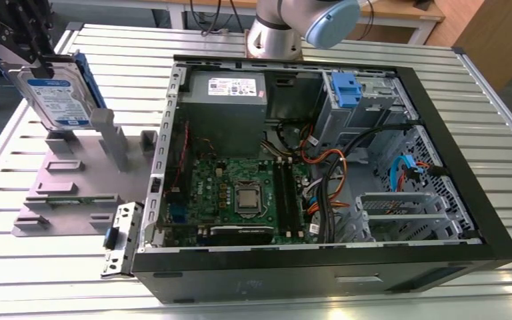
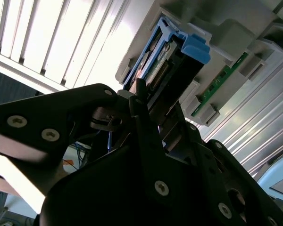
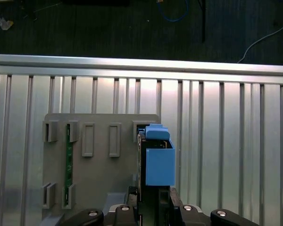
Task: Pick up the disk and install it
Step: 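Pick up the disk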
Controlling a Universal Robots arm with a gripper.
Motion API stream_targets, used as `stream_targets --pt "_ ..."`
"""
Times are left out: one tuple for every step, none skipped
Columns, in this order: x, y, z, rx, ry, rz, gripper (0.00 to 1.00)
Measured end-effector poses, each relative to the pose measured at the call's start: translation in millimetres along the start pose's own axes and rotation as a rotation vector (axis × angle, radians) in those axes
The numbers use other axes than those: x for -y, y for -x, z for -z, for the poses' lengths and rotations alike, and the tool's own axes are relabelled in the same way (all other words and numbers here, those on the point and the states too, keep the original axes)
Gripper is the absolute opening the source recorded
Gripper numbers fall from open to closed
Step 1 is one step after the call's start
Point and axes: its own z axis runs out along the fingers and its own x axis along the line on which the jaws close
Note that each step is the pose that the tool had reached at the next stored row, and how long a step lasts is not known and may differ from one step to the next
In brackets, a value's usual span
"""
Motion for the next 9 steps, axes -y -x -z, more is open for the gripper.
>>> stream_targets --pt "0.0 0.0 0.0 0.0 0.0 0.0 0.35" --pt "0.0 0.0 0.0 0.0 0.0 0.0 0.35" --pt "0.0 0.0 0.0 0.0 0.0 0.0 0.35" --pt "0.0 0.0 0.9 0.0 0.0 0.0 0.35" --pt "-0.1 0.1 1.6 0.0 0.0 0.0 0.35" --pt "-0.1 0.1 1.6 0.0 0.0 0.0 0.35" --pt "-0.1 0.1 1.6 0.0 -0.0001 0.0 0.35" --pt "0.0 0.0 1.6 0.0 -0.0001 0.0 0.35" --pt "-0.1 0.1 1.6 0.0 -0.0001 0.0 0.35"
